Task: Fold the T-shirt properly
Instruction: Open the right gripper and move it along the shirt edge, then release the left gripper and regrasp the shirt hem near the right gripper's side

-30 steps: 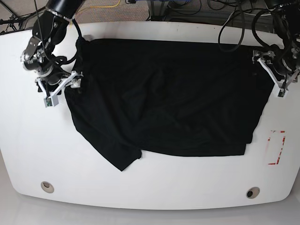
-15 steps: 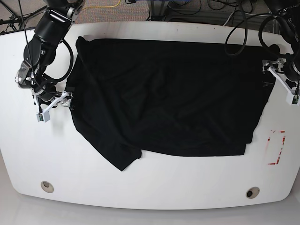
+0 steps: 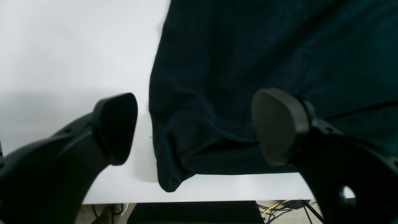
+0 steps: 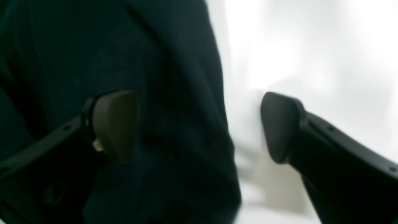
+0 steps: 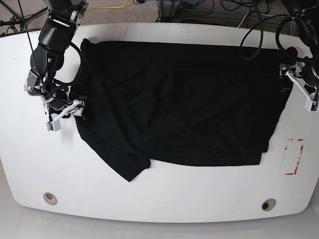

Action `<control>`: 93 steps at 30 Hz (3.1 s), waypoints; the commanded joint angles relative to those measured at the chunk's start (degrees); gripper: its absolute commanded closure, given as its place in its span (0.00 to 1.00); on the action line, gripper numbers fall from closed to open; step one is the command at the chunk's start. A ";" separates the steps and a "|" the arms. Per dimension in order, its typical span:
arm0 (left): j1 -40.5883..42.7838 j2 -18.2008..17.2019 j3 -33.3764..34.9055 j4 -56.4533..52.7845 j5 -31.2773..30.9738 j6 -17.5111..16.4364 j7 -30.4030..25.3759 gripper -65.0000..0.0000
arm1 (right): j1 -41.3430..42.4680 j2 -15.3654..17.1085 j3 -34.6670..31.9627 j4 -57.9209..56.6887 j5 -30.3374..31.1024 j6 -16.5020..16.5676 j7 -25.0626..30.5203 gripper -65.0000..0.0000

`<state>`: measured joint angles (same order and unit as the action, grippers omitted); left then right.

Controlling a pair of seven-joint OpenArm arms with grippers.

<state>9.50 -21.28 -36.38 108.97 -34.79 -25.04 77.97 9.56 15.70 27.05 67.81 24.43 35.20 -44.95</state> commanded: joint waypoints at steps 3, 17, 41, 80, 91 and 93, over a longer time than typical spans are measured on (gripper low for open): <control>-1.89 -1.01 -0.32 0.70 -0.42 0.11 -1.01 0.12 | 1.29 0.52 -0.19 -3.33 0.15 0.18 1.21 0.24; -11.39 -0.74 0.03 -3.87 0.98 0.38 -1.18 0.11 | 3.14 0.60 -0.19 -7.55 0.15 0.18 2.36 0.95; -32.66 -1.36 9.79 -43.69 17.77 0.38 -26.85 0.00 | 2.61 0.25 -0.10 -7.64 0.15 0.18 2.36 1.00; -40.13 4.71 19.55 -65.41 21.47 0.11 -41.45 0.00 | 1.82 0.08 -0.10 -6.40 0.41 0.36 2.36 1.00; -40.05 5.41 19.55 -65.23 21.29 0.11 -39.07 0.06 | 1.73 -0.01 -0.01 -6.40 0.50 0.54 2.27 1.00; -40.05 5.41 19.55 -65.32 21.29 0.11 -39.07 0.15 | 1.73 -0.01 -0.01 -6.40 0.50 0.54 2.27 1.00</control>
<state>-29.52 -15.44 -16.82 43.11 -13.32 -24.88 37.71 10.96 15.05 26.94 60.97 26.11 36.05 -41.10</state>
